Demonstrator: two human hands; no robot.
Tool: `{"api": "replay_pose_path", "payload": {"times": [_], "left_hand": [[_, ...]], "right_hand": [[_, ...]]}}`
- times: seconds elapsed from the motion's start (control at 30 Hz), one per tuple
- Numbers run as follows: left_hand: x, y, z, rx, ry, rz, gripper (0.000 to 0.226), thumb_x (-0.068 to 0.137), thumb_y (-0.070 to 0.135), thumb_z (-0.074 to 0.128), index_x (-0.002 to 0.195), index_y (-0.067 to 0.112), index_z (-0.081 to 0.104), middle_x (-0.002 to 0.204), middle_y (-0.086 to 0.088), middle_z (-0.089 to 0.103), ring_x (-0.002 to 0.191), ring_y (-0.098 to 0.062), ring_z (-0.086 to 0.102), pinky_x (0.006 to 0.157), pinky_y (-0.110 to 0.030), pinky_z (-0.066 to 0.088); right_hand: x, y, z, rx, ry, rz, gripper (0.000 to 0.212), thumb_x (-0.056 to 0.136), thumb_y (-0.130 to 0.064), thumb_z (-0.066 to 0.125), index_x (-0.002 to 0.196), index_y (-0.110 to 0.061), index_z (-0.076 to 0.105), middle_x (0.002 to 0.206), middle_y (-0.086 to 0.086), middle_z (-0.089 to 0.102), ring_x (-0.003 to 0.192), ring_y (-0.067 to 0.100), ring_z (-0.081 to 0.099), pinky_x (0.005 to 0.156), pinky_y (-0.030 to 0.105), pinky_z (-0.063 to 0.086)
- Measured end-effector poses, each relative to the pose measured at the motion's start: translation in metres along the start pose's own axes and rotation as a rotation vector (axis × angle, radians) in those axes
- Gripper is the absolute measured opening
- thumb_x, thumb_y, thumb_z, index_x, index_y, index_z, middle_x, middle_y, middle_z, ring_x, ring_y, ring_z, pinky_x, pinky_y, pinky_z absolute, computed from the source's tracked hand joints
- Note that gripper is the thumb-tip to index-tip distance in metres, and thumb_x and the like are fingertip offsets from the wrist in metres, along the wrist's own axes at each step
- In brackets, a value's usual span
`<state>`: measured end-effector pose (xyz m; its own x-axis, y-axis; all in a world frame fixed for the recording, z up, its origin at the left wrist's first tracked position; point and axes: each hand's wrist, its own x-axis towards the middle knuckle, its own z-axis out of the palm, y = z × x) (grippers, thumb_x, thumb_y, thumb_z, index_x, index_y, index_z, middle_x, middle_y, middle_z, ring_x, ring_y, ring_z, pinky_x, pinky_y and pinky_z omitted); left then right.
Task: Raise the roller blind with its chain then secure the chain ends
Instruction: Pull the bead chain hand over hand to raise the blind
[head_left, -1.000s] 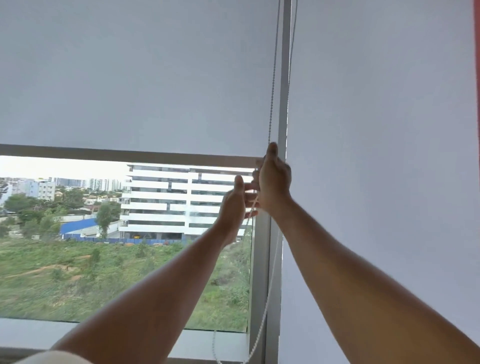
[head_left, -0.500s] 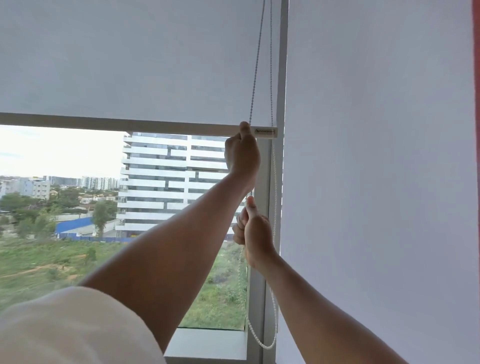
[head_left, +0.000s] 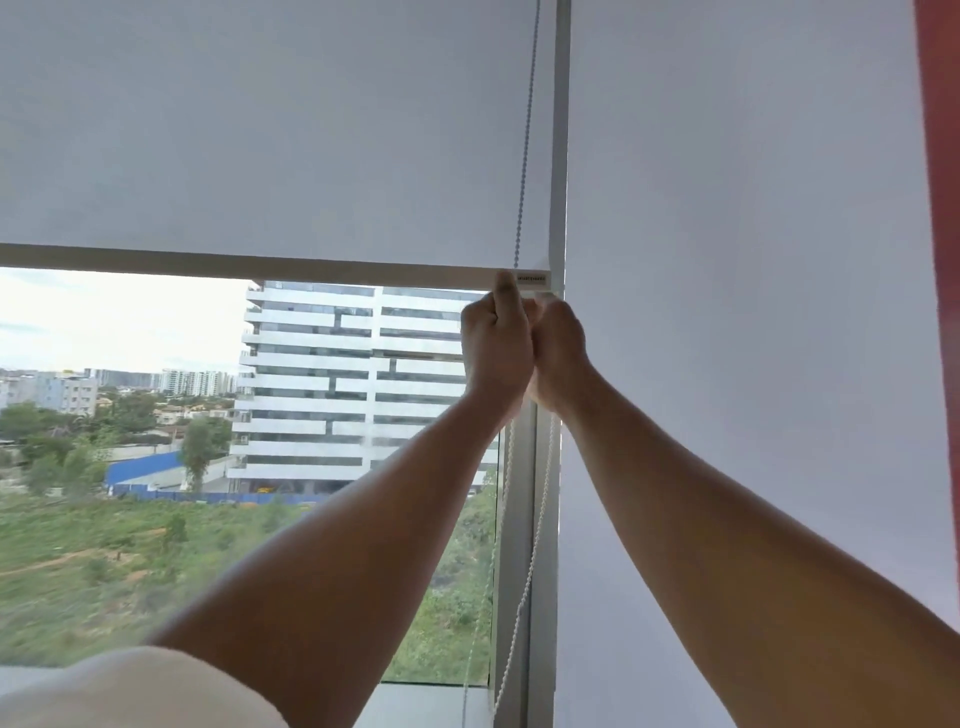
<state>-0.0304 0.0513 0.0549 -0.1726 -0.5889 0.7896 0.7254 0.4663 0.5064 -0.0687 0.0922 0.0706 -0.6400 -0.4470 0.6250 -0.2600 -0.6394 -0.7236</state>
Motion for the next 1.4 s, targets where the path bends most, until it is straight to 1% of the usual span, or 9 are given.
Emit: {"api": "replay_pose_path", "payload": {"times": [0.13, 0.27, 0.6, 0.8, 0.93, 1.0, 1.17, 1.3, 1.4], "left_hand": [[-0.028, -0.031, -0.014, -0.022, -0.046, -0.045, 0.060, 0.097, 0.050, 0.042, 0.048, 0.015, 0.038, 0.044, 0.004, 0.032, 0.043, -0.017, 0.029, 0.044, -0.040, 0.024], [-0.058, -0.058, -0.029, -0.081, -0.104, -0.138, 0.054, 0.099, 0.046, 0.043, 0.054, 0.025, 0.023, 0.045, 0.010, 0.021, 0.038, -0.010, 0.017, 0.042, -0.019, 0.015], [-0.067, -0.082, -0.050, -0.046, -0.284, -0.373, 0.059, 0.105, 0.041, 0.036, 0.049, 0.024, 0.036, 0.044, 0.008, 0.030, 0.042, -0.012, 0.022, 0.041, -0.023, 0.019], [-0.024, -0.060, -0.047, 0.015, -0.319, -0.468, 0.062, 0.105, 0.055, 0.019, 0.086, 0.020, 0.067, 0.072, 0.006, 0.072, 0.079, -0.015, 0.063, 0.077, -0.035, 0.047], [0.010, -0.024, -0.032, -0.072, -0.296, -0.463, 0.056, 0.104, 0.054, 0.026, 0.100, 0.019, 0.069, 0.091, -0.004, 0.076, 0.080, -0.017, 0.070, 0.065, -0.027, 0.053], [0.024, -0.007, -0.023, -0.070, -0.281, -0.459, 0.055, 0.105, 0.052, 0.027, 0.106, 0.018, 0.069, 0.095, -0.005, 0.072, 0.078, -0.017, 0.066, 0.067, -0.029, 0.051], [0.040, 0.017, 0.007, 0.014, -0.223, -0.484, 0.054, 0.102, 0.058, 0.031, 0.081, 0.015, 0.058, 0.052, 0.004, 0.045, 0.038, -0.009, 0.038, 0.042, -0.018, 0.033], [0.036, 0.008, 0.021, 0.003, 0.031, -0.357, 0.051, 0.098, 0.055, 0.040, 0.081, 0.013, 0.066, 0.065, -0.012, 0.067, 0.054, -0.018, 0.050, 0.059, -0.036, 0.042], [0.029, 0.008, 0.016, -0.066, 0.016, -0.221, 0.060, 0.100, 0.045, 0.041, 0.043, 0.024, 0.036, 0.049, 0.002, 0.029, 0.047, -0.017, 0.023, 0.054, -0.034, 0.017]], "right_hand": [[0.008, -0.021, 0.013, -0.029, 0.004, 0.071, 0.034, 0.096, -0.025, 0.039, 0.081, -0.011, 0.066, 0.068, 0.001, 0.069, 0.063, 0.019, 0.061, 0.061, 0.031, 0.047], [0.015, -0.028, 0.025, 0.023, -0.004, 0.138, 0.039, 0.101, -0.036, 0.035, 0.089, -0.009, 0.061, 0.067, 0.002, 0.060, 0.046, 0.014, 0.042, 0.046, 0.022, 0.033], [0.015, -0.006, 0.030, 0.022, 0.129, -0.091, 0.057, 0.100, -0.049, 0.040, 0.049, -0.026, 0.029, 0.041, -0.009, 0.024, 0.031, 0.009, 0.019, 0.035, 0.017, 0.015], [0.001, 0.011, 0.020, -0.087, 0.132, -0.167, 0.057, 0.101, -0.051, 0.039, 0.052, -0.024, 0.030, 0.038, -0.009, 0.027, 0.032, 0.009, 0.024, 0.035, 0.019, 0.022], [-0.022, 0.052, 0.009, -0.111, 0.128, -0.123, 0.057, 0.101, -0.047, 0.043, 0.054, -0.020, 0.060, 0.047, -0.007, 0.058, 0.047, 0.007, 0.058, 0.049, 0.022, 0.051], [-0.034, 0.069, 0.002, -0.060, 0.064, -0.083, 0.056, 0.101, -0.049, 0.043, 0.053, -0.021, 0.053, 0.046, -0.004, 0.047, 0.038, 0.009, 0.045, 0.041, 0.026, 0.038], [-0.039, 0.076, -0.010, -0.064, 0.008, -0.046, 0.057, 0.100, -0.049, 0.046, 0.055, -0.022, 0.025, 0.052, 0.001, 0.016, 0.037, 0.010, 0.013, 0.041, 0.022, 0.009], [-0.032, 0.078, -0.009, -0.010, -0.041, 0.000, 0.060, 0.104, -0.029, 0.036, 0.044, -0.026, 0.032, 0.044, -0.005, 0.022, 0.037, 0.009, 0.014, 0.038, 0.020, 0.011], [-0.026, 0.071, -0.017, 0.060, -0.089, 0.071, 0.052, 0.103, -0.027, 0.030, 0.052, -0.024, 0.042, 0.043, -0.007, 0.029, 0.041, 0.010, 0.018, 0.045, 0.026, 0.013]]}}
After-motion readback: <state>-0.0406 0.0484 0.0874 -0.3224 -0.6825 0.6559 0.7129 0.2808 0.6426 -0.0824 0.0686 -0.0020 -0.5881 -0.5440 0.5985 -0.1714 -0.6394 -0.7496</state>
